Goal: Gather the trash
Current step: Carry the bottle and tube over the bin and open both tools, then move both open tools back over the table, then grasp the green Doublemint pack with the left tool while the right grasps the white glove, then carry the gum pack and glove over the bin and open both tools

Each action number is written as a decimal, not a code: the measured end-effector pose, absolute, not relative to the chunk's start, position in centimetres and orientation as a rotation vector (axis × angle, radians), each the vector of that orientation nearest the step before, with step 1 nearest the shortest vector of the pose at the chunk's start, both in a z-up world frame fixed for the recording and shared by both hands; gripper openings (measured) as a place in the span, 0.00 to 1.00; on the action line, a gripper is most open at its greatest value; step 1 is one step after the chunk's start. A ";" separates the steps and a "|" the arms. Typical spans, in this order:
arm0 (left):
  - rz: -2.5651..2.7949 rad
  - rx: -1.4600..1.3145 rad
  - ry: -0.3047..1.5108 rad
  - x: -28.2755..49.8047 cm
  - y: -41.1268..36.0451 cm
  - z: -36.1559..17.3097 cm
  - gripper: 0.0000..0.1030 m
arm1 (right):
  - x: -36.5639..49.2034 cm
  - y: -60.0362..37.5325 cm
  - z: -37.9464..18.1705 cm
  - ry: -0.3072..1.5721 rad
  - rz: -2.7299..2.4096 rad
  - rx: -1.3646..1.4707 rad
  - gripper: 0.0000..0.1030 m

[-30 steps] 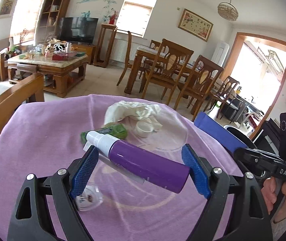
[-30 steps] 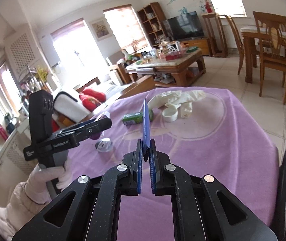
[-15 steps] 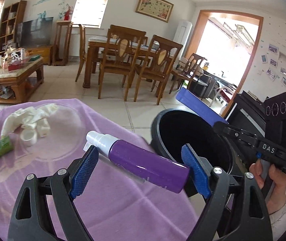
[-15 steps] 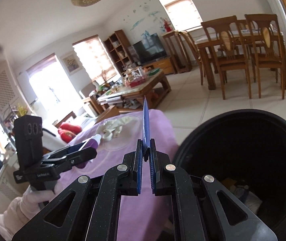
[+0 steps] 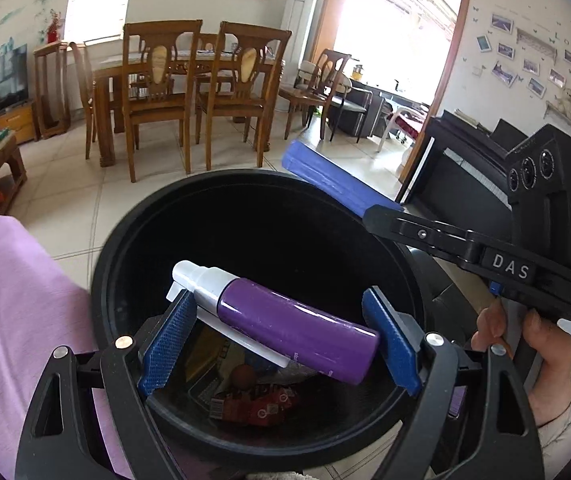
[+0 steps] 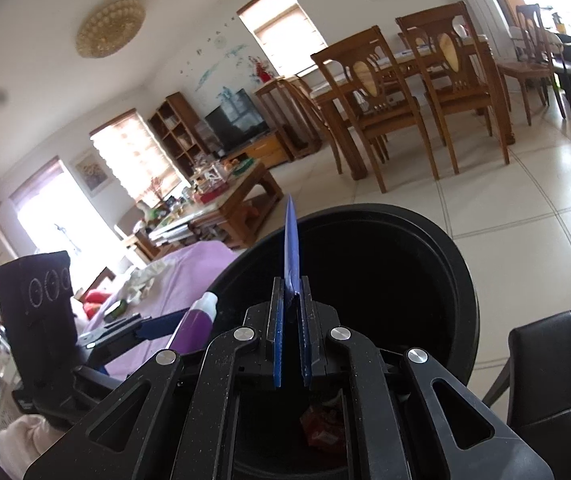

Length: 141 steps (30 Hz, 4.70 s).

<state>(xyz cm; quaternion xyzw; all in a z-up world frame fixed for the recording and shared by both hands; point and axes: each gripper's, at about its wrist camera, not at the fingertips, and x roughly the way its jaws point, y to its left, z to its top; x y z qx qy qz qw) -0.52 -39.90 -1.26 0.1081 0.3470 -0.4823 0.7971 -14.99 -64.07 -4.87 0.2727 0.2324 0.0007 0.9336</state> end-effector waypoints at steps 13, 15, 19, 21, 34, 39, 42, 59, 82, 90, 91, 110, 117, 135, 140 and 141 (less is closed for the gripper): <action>-0.988 0.336 0.707 -1.4 -42.0 -1.6 0.82 | -12.6 -63.4 -5.3 0.504 0.027 0.565 0.30; -0.977 0.350 0.697 -1.6 -42.2 -1.5 0.84 | -12.7 -63.2 -5.0 0.487 0.035 0.565 0.53; -0.977 0.362 0.680 -1.9 -42.0 -1.2 0.86 | -13.3 -62.8 -4.3 0.464 0.011 0.555 0.65; -0.971 0.376 0.663 -2.2 -41.8 -1.1 0.94 | -13.6 -62.7 -3.9 0.455 -0.005 0.550 0.65; -0.985 0.372 0.592 -3.3 -39.6 0.9 0.95 | -14.8 -60.7 -2.8 0.435 -0.027 0.563 0.83; -0.978 0.358 0.561 -3.5 -37.5 1.6 0.95 | -14.1 -59.4 -2.2 0.443 -0.028 0.572 0.85; -0.967 0.332 0.558 -3.0 -35.7 2.0 0.95 | -13.5 -58.5 -1.8 0.450 -0.025 0.569 0.86; -0.752 0.168 0.595 4.8 -20.0 2.9 0.95 | -3.7 -44.7 0.5 0.542 0.113 0.441 0.87; -0.558 0.311 0.882 20.2 -8.2 -3.5 0.66 | 21.1 -26.3 -1.3 0.758 0.321 0.096 0.87; -0.520 0.272 0.877 20.5 -6.4 -3.0 0.29 | 27.7 -20.9 -4.9 0.834 0.312 -0.043 0.86; -0.521 0.264 0.878 20.6 -6.3 -3.0 0.29 | 28.1 -20.5 -5.4 0.844 0.311 -0.054 0.81; -0.508 0.054 0.689 20.4 -3.0 0.3 0.30 | 17.0 -28.8 2.3 0.616 0.325 0.323 0.10; -0.634 0.038 0.658 15.6 -6.8 2.1 0.30 | 7.1 -34.2 6.8 0.486 0.325 0.360 0.10; -1.037 0.200 0.570 -0.2 -32.5 3.0 0.30 | -15.5 -60.3 3.0 0.314 0.029 0.569 0.10; -1.077 0.256 0.601 -1.2 -36.8 1.1 0.30 | -19.1 -65.4 0.9 0.298 -0.016 0.612 0.10; -1.078 0.261 0.604 -1.3 -36.7 1.0 0.30 | -19.5 -66.2 0.5 0.296 -0.019 0.621 0.10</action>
